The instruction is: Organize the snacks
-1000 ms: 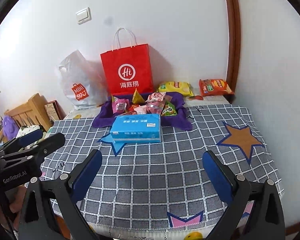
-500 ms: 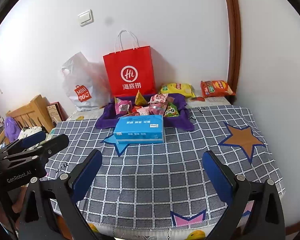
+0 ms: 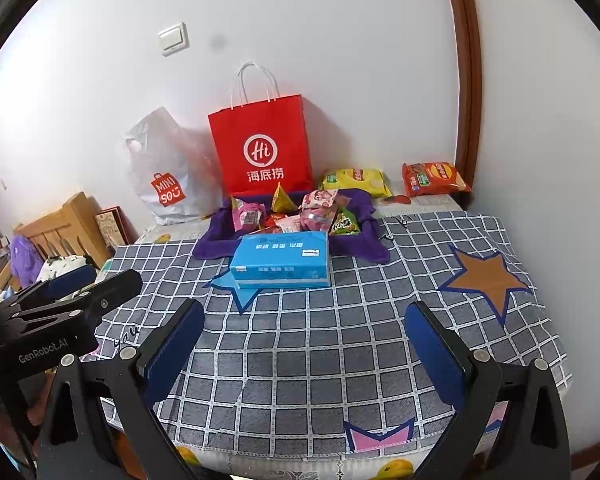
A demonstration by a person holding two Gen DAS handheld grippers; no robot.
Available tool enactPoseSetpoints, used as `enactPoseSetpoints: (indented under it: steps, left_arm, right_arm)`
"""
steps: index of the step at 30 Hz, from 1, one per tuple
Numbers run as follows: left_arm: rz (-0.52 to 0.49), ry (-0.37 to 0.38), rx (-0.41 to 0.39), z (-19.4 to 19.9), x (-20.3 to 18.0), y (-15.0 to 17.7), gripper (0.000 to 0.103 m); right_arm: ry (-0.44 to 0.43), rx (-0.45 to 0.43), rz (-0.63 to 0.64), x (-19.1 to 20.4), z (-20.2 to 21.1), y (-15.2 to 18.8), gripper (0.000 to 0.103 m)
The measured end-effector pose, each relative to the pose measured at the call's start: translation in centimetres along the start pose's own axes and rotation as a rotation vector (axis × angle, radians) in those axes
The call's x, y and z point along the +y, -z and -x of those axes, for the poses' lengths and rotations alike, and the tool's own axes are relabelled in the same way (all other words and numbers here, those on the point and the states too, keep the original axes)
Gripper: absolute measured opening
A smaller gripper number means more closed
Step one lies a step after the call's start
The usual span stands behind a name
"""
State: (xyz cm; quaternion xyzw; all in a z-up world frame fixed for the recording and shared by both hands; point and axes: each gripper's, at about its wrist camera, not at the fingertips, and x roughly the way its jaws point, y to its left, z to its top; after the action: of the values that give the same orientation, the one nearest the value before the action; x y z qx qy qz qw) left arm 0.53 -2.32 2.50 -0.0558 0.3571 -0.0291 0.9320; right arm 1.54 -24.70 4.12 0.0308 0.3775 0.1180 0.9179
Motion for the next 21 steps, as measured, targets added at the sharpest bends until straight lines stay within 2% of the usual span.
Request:
enactPoseSetpoints:
  steps: [21]
  left_arm:
    - [-0.003, 0.005, -0.003, 0.09, -0.01, 0.11, 0.088]
  right_arm:
    - [-0.003, -0.009, -0.002, -0.06, 0.38, 0.09, 0.099]
